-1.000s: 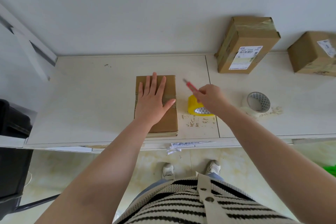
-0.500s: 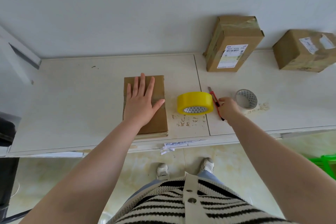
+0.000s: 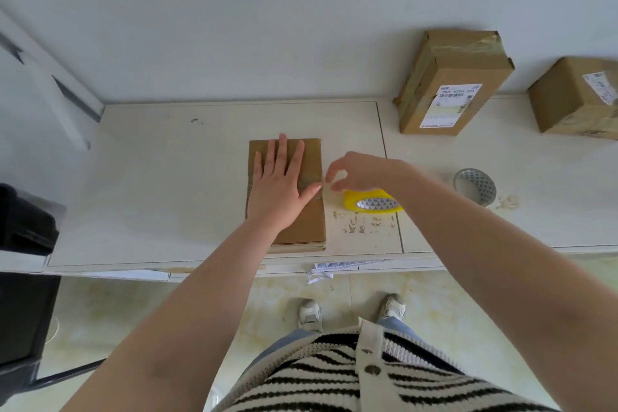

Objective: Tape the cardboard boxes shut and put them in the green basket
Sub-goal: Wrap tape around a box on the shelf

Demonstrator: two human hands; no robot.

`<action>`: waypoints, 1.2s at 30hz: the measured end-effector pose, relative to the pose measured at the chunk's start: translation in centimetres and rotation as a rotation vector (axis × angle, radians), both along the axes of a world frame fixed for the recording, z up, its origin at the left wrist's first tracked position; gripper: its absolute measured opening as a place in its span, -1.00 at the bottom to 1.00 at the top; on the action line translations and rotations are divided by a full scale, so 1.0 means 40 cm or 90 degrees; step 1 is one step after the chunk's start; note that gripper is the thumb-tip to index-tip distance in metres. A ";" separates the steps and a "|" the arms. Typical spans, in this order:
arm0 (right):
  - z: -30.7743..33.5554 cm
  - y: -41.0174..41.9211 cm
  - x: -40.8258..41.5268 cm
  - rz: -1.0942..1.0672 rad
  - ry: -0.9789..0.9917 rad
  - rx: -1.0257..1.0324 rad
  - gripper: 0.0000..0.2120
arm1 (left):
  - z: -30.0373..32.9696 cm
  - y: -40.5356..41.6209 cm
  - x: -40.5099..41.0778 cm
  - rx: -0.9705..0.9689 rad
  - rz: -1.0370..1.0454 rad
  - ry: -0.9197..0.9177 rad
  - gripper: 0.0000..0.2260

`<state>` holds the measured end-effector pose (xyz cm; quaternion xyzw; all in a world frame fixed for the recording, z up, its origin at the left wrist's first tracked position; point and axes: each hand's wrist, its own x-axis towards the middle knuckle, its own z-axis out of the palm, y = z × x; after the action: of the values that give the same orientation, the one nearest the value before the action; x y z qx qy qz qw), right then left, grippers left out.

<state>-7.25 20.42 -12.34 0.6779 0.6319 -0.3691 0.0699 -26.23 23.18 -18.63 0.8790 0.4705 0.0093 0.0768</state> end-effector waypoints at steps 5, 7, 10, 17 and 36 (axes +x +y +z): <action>-0.002 0.002 0.014 -0.038 -0.005 -0.002 -0.89 | -0.001 0.000 0.001 -0.003 0.001 -0.004 -0.25; -0.005 -0.002 0.019 -0.063 0.004 0.013 -0.93 | -0.001 0.000 0.000 -0.005 0.000 -0.003 -0.25; -0.007 -0.025 0.025 -0.102 0.046 0.042 -0.91 | -0.001 0.000 0.000 -0.003 -0.002 -0.001 -0.26; -0.012 -0.163 0.079 -0.420 0.281 0.140 -0.90 | 0.012 0.003 0.004 -0.023 -0.006 0.022 -0.27; -0.011 -0.261 0.041 -0.615 0.511 0.241 -0.65 | 0.147 -0.146 0.182 -0.398 0.203 -0.583 -0.94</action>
<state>-5.59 10.00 -12.80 0.6957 0.2874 -0.4657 -0.4653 -18.94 17.33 -12.76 0.6393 0.4965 0.2606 0.5262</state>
